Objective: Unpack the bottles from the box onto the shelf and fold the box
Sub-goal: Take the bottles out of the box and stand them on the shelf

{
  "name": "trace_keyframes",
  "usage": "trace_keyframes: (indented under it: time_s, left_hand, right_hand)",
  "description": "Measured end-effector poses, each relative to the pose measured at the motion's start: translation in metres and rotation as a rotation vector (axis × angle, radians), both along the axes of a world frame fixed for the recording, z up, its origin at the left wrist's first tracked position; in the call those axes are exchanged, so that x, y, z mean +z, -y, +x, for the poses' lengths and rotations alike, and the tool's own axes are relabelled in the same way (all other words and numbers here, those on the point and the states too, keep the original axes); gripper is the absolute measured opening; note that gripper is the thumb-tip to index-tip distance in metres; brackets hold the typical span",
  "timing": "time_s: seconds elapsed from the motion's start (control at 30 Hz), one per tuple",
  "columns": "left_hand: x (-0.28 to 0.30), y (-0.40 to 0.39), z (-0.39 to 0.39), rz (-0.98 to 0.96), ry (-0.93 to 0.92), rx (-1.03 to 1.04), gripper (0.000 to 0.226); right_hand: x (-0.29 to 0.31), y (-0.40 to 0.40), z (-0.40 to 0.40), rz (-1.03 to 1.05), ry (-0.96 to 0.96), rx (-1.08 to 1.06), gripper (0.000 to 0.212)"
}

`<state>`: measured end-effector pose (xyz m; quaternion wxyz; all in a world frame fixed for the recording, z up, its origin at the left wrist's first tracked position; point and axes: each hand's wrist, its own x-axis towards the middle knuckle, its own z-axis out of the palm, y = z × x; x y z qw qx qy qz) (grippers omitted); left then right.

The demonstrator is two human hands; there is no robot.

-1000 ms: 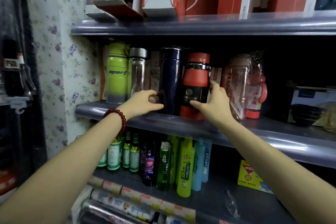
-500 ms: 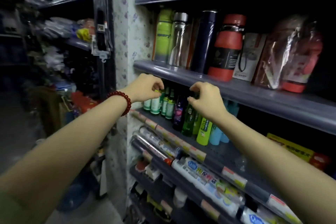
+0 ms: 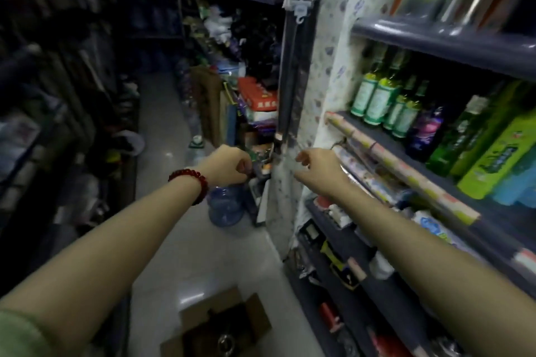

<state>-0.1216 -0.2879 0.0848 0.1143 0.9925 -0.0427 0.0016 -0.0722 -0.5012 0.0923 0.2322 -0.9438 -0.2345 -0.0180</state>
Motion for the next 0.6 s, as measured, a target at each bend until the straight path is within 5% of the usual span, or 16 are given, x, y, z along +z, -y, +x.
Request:
trace_keyframes:
  time_s: [0.3,0.6]
  left_hand:
    - [-0.138,-0.071,-0.046,-0.085,-0.251,0.246,0.031]
    - [-0.345,-0.091,-0.086,-0.136,-0.408,0.344,0.036]
  right_hand:
    - [-0.144,-0.084,-0.005,-0.071,-0.221,0.207,0.026]
    - [-0.358,-0.116,0.003,-0.109,-0.365,0.309,0.038]
